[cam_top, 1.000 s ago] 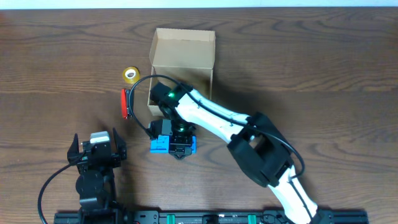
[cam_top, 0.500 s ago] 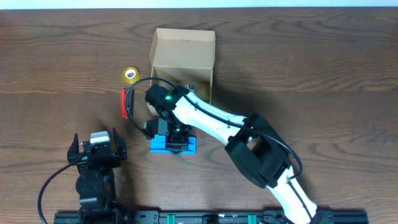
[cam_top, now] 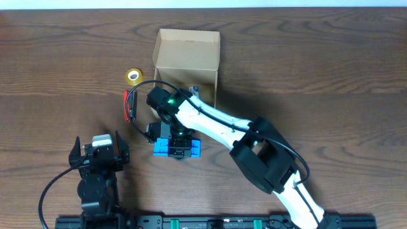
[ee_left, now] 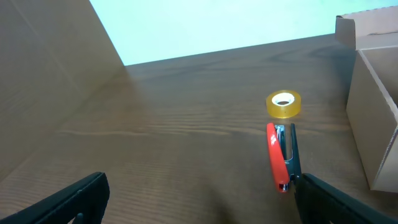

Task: Pack container
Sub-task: 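Move the right gripper to the blue duster and grasp it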

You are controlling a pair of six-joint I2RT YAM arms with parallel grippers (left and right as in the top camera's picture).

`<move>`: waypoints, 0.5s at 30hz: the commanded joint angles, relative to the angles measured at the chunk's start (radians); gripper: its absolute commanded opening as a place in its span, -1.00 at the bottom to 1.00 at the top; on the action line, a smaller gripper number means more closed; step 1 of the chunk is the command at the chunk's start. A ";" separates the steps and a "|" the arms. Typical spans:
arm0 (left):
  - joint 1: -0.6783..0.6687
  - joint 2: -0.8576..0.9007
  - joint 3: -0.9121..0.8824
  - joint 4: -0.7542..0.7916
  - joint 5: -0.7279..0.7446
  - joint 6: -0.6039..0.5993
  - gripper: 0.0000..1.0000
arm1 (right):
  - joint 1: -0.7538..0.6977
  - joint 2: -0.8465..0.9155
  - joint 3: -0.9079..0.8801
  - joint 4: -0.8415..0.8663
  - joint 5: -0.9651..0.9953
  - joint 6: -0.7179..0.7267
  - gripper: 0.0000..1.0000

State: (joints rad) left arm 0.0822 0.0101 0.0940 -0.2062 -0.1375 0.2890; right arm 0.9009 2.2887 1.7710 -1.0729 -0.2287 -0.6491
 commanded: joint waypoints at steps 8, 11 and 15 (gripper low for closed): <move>-0.004 -0.006 -0.028 -0.009 0.000 0.003 0.91 | 0.034 0.068 -0.153 0.098 0.180 0.094 0.36; -0.004 -0.006 -0.028 -0.009 0.000 0.003 0.91 | 0.034 0.068 -0.153 0.113 0.181 0.119 0.09; -0.004 -0.006 -0.028 -0.009 0.000 0.003 0.91 | 0.033 0.066 -0.145 0.115 0.216 0.154 -0.29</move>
State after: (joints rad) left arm 0.0822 0.0101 0.0940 -0.2062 -0.1375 0.2890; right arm 0.9379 2.2475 1.6878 -0.9474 -0.0734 -0.5484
